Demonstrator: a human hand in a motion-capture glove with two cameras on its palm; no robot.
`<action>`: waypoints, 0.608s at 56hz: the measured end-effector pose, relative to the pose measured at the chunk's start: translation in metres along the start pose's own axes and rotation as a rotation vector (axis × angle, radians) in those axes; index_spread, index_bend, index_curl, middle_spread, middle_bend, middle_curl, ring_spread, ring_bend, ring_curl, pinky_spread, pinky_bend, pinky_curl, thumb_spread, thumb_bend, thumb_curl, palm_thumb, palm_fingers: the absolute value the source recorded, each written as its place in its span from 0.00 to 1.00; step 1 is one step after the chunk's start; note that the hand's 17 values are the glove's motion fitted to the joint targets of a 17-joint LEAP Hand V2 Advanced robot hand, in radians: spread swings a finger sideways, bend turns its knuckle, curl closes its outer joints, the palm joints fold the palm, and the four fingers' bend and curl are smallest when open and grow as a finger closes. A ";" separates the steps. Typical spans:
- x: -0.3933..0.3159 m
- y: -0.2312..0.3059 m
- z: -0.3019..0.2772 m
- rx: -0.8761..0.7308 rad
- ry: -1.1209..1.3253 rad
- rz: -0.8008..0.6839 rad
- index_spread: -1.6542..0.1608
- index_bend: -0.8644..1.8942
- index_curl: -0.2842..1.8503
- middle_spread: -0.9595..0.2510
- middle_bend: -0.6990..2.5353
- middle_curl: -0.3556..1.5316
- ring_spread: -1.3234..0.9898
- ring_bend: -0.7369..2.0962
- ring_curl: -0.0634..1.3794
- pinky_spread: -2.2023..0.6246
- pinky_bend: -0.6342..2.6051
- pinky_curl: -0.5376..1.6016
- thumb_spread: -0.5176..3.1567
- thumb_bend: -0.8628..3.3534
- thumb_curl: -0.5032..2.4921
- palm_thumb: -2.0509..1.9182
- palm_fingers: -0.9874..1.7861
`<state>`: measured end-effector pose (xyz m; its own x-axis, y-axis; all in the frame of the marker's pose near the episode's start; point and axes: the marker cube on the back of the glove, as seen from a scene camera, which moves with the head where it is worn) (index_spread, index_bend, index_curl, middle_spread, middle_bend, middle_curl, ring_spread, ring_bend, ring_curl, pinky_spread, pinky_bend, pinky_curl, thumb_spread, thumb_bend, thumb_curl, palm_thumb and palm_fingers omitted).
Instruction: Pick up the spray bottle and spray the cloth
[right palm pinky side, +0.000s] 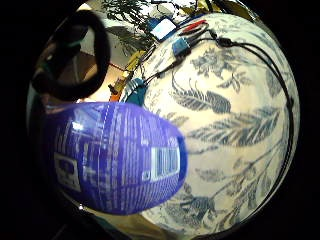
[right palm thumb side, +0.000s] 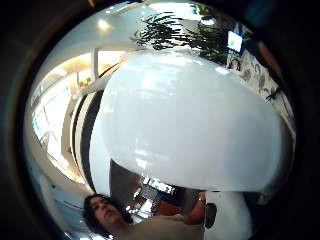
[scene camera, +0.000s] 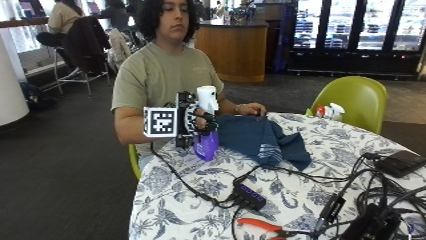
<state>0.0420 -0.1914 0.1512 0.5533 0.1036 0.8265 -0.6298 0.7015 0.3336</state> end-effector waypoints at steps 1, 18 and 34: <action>0.001 0.000 0.000 -0.024 0.000 0.003 0.80 0.36 0.25 0.83 0.29 0.38 0.56 0.42 0.28 0.81 0.29 0.41 0.38 0.19 0.30 0.71 0.55; 0.013 -0.032 0.013 0.086 0.039 -0.094 0.80 0.36 0.25 0.82 0.29 0.39 0.53 0.42 0.29 0.78 0.29 0.41 0.38 0.20 0.29 0.68 0.60; 0.022 -0.058 0.023 0.078 0.034 -0.019 0.81 0.35 0.25 0.82 0.29 0.39 0.53 0.42 0.29 0.78 0.28 0.41 0.38 0.20 0.28 0.67 0.63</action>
<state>0.0782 -0.2460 0.1601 0.5826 0.1157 0.8045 -0.6591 0.6465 0.3843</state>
